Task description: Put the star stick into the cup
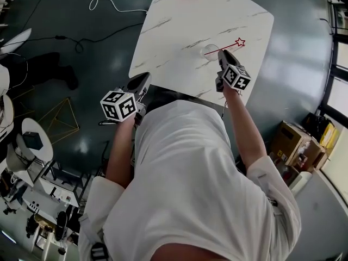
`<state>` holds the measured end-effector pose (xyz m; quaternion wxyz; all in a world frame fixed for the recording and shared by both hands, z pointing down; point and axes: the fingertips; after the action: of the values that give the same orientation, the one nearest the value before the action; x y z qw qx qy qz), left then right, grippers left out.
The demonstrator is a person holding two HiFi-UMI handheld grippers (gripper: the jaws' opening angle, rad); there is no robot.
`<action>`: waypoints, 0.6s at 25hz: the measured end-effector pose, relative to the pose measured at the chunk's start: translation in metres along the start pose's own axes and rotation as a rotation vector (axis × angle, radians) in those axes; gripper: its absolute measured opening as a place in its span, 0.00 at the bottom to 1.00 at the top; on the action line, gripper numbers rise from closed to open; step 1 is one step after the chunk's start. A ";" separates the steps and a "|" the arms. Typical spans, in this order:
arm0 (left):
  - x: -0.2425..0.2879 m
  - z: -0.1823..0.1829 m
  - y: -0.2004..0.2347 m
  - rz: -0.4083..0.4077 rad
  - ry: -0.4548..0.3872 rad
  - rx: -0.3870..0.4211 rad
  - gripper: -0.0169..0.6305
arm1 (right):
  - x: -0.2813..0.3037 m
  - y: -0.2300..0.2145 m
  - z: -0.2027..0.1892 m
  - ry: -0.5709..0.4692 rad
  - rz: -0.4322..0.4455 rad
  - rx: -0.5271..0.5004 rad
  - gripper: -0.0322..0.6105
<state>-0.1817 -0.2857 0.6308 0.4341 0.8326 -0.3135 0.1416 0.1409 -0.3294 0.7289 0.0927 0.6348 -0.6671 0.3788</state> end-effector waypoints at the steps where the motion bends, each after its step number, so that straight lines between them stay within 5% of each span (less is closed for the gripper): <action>1: 0.000 0.001 0.001 -0.002 -0.003 -0.002 0.05 | -0.002 0.000 0.001 -0.003 -0.003 0.002 0.17; 15: 0.027 -0.010 -0.019 -0.140 0.059 0.050 0.05 | -0.063 0.021 0.030 -0.099 0.010 -0.034 0.13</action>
<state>-0.1480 -0.2802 0.6385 0.4311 0.8585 -0.2377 0.1433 0.1437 -0.3006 0.6621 0.0684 0.6479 -0.6802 0.3360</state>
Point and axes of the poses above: the fingertips, and each gripper's own axes: x forward along the fingers, y to its left, z out of its top, and after that the axes turned 2 degrees about x, right-handed
